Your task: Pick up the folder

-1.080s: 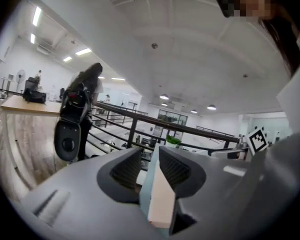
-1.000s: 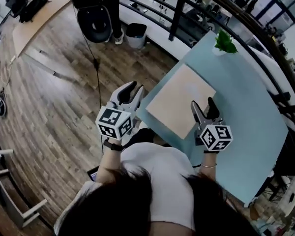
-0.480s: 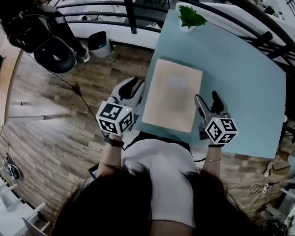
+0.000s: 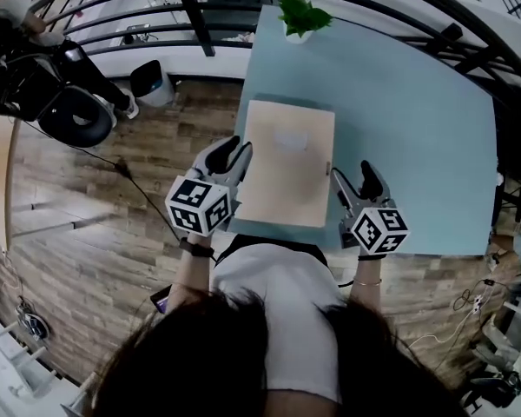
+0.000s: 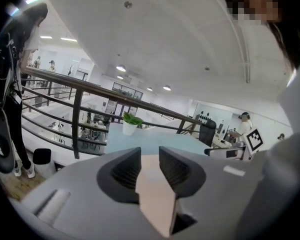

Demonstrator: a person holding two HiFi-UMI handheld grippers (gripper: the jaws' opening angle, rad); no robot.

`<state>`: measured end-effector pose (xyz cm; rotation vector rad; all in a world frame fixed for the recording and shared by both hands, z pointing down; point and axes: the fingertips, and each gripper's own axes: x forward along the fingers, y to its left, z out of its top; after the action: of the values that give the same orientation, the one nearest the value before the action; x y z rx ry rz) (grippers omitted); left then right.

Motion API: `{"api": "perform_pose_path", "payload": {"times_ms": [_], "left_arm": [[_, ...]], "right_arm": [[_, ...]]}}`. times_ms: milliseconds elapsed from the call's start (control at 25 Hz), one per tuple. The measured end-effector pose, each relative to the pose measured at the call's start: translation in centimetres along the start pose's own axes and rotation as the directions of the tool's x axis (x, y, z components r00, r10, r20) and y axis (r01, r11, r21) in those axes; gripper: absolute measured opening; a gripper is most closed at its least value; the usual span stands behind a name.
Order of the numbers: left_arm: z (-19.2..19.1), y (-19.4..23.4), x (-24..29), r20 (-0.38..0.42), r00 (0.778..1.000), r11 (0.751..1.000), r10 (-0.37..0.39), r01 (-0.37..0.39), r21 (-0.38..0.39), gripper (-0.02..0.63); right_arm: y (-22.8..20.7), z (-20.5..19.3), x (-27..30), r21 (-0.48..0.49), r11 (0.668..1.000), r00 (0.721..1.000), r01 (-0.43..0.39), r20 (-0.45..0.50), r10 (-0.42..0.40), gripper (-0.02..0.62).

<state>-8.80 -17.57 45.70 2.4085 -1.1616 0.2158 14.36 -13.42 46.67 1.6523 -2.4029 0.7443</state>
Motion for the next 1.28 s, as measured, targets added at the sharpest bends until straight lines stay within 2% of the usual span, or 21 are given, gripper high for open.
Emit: {"api": "perform_pose_path", "payload": {"times_ms": [280,640,1280], "left_arm": [[0.2,-0.7,0.5,0.007,1.000,1.000,0.000,0.000,-0.017,0.118],[-1.6,0.0,0.8,-0.027,1.000,0.997,0.012,-0.014,-0.071,0.118],[-9.3,2.9,1.5,-0.195,0.981,0.984,0.008,-0.042,-0.173,0.123]], "right_arm": [[-0.1,0.7,-0.1,-0.013,1.000,1.000,-0.018,0.000,0.018,0.342],[-0.7,-1.1,0.0,0.037,0.999,0.999,-0.030,-0.039,0.032,0.342],[-1.4,-6.3,1.4,0.161,0.987,0.988,-0.029,-0.146,0.053,0.342]]}}
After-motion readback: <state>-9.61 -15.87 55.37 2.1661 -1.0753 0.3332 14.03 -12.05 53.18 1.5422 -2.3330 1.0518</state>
